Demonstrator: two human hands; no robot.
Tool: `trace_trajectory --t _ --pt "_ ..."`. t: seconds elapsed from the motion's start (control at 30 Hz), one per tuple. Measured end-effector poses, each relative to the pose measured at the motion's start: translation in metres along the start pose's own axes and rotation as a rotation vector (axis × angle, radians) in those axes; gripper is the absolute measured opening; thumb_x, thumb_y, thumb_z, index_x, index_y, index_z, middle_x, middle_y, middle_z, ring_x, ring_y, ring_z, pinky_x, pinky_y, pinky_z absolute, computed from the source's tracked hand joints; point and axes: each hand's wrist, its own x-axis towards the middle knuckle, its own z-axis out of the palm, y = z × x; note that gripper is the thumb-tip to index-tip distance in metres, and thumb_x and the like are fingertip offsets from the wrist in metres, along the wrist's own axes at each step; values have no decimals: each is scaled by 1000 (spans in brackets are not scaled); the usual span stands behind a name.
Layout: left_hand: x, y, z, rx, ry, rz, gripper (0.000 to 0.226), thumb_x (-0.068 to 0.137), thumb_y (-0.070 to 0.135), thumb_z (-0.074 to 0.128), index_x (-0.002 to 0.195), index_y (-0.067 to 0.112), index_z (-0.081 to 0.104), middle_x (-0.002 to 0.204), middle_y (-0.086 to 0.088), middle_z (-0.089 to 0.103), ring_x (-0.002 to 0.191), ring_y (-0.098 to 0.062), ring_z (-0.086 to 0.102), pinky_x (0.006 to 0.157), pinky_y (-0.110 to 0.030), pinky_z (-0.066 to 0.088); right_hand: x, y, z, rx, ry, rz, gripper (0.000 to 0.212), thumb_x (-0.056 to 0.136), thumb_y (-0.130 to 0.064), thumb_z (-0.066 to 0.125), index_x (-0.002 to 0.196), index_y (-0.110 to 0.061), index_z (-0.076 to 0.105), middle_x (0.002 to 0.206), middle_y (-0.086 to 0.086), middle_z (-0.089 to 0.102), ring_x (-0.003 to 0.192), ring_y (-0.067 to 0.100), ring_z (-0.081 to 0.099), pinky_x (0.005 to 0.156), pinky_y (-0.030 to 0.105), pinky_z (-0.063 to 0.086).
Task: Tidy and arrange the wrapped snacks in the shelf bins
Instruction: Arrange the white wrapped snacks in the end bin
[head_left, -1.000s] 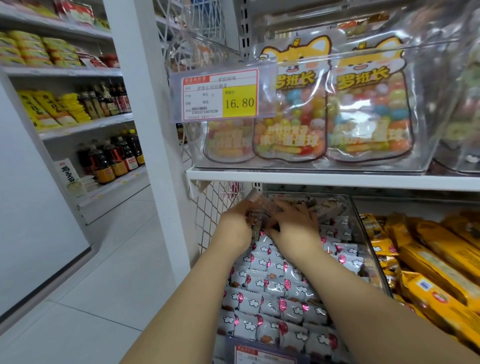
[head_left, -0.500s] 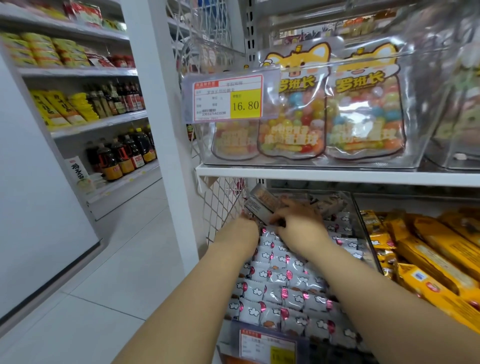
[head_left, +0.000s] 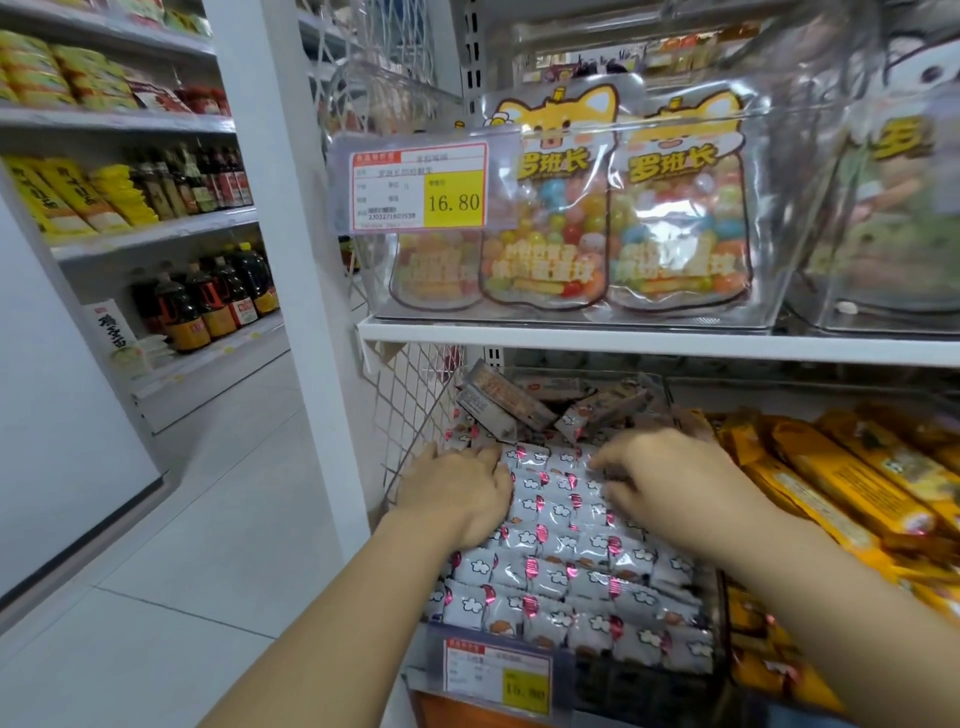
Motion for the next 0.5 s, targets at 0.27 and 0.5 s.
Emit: trace_trajectory --t 0.27,0.5 --pt "1 10 5 -83 72 24 49 101 36 17 149 29 17 156 -1 18 141 -23 22 117 -46 3 -19 24 11 441 145 132 29 96 -19 46 116 -30 65 122 -11 61 95 14 64 78 18 48" --pt "6 15 -3 20 -53 -56 49 100 36 16 144 21 32 152 -2 27 141 -23 23 116 -50 3 -21 31 11 626 159 153 42 95 0 36 114 -22 66 99 -6 62 47 -11 51 42 6 35"
